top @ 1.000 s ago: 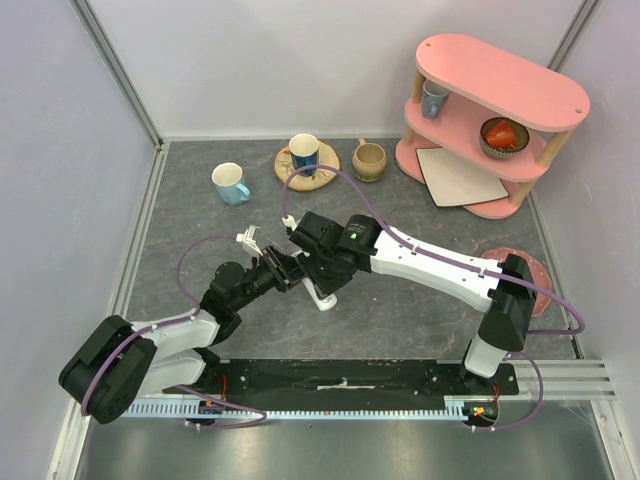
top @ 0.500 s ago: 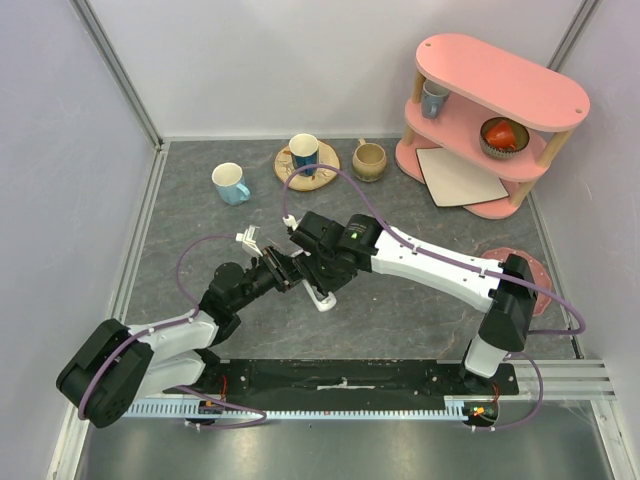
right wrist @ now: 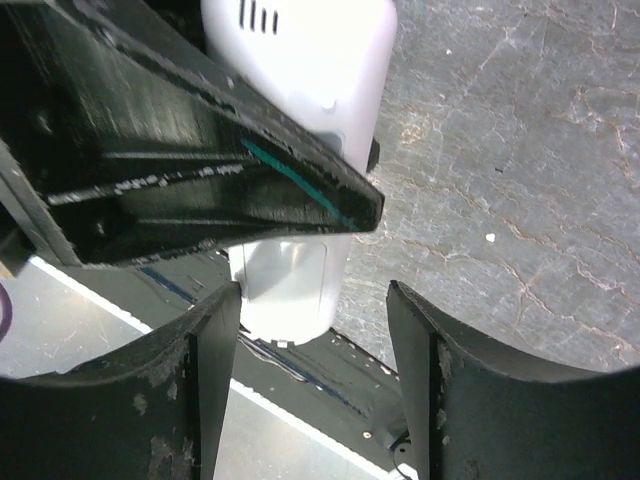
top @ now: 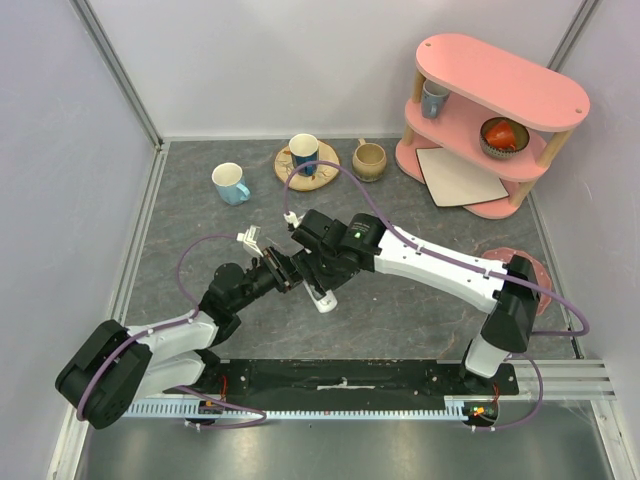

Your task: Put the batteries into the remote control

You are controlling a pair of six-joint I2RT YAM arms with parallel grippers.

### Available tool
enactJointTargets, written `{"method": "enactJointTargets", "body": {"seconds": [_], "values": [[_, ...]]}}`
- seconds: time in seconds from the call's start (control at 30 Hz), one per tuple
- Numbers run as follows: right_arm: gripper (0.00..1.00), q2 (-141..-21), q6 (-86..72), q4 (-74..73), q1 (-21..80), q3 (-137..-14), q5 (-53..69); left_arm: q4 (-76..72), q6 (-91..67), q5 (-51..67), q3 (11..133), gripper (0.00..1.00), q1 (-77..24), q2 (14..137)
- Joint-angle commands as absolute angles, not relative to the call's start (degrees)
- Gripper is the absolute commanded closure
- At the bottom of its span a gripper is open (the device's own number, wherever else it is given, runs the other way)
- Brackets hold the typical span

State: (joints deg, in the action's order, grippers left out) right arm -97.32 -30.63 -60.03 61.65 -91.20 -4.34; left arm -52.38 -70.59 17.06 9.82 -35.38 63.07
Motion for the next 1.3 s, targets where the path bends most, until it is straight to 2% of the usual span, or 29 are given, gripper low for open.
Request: {"method": "enactJointTargets", "body": {"seconds": [0.0, 0.3, 0.4, 0.53, 0.7, 0.83, 1.03, 1.27], "values": [[0.32, -94.4, -31.4, -55.7, 61.3, -92.5, -3.9, -56.4, -70.6, 19.4, 12.1, 0.98, -36.2, 61.9], [0.27, -90.3, -32.4, -52.6, 61.2, -93.4, -6.8, -56.8, -71.0, 19.6, 12.3, 0.98, -36.2, 62.9], [0.27, -83.6, -33.5, -45.3, 60.9, -87.0, -7.7, -56.9, -71.5, 19.6, 12.5, 0.98, -36.2, 62.7], [0.22, -71.3, -36.9, -32.8, 59.4, -71.5, -4.7, -57.9, -72.3, 20.8, 12.7, 0.98, -36.2, 62.8], [0.16, -59.8, -39.9, -18.8, 58.1, -55.1, -0.1, -65.9, -75.9, 23.6, 12.5, 0.98, -35.9, 65.6], [0.13, -54.1, -41.9, -12.0, 56.9, -47.5, 4.2, -73.2, -79.3, 26.8, 12.2, 0.98, -35.8, 68.6], [0.11, -51.8, -46.3, -3.2, 54.1, -41.0, 12.2, -74.4, -80.2, 28.8, 13.4, 0.98, -35.9, 70.0], [0.12, -54.0, -48.3, 2.7, 53.2, -38.2, 17.4, -67.7, -77.5, 28.5, 14.7, 0.98, -35.9, 66.7]]}}
